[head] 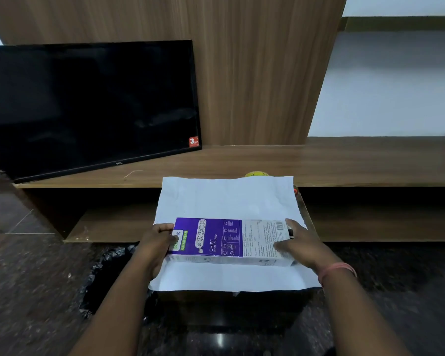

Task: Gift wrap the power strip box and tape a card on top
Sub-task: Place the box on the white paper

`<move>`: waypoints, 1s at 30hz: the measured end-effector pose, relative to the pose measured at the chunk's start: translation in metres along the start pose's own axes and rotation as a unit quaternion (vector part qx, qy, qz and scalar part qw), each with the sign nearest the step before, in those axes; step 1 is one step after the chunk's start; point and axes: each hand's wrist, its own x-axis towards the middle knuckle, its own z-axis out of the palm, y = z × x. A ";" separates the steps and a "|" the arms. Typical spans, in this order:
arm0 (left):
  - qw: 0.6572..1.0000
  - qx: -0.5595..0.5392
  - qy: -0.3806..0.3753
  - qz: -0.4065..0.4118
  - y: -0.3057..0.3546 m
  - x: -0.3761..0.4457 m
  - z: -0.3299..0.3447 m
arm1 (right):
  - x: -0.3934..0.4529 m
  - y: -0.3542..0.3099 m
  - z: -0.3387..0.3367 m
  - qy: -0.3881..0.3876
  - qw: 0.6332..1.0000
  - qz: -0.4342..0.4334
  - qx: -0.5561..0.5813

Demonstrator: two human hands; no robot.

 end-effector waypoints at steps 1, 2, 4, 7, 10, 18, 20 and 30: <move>1.000 0.007 0.003 -0.002 -0.001 0.000 0.000 | 0.000 -0.001 0.000 -0.005 1.000 0.003 -0.012; 1.000 0.013 0.007 -0.002 -0.002 0.001 0.000 | 0.001 0.000 -0.001 -0.009 1.000 0.005 -0.027; 1.000 0.023 0.019 -0.002 -0.004 0.001 0.001 | 0.002 -0.001 0.000 -0.009 0.999 0.008 -0.042; 0.999 0.020 0.033 0.003 -0.005 -0.001 0.006 | 0.005 0.000 0.003 0.002 0.999 0.007 -0.037; 0.999 0.015 0.045 0.016 -0.003 -0.002 0.007 | 0.006 0.000 0.002 0.020 0.999 -0.002 -0.035; 0.998 0.032 0.060 0.018 -0.007 0.003 0.007 | 0.009 -0.004 0.007 0.022 0.999 -0.016 -0.029; 0.997 0.039 0.064 0.020 -0.008 0.005 0.007 | 0.008 -0.006 0.007 0.023 0.999 -0.014 -0.031; 0.991 0.100 0.072 0.047 -0.004 0.008 0.007 | 0.015 -0.003 0.007 0.001 0.998 -0.008 -0.065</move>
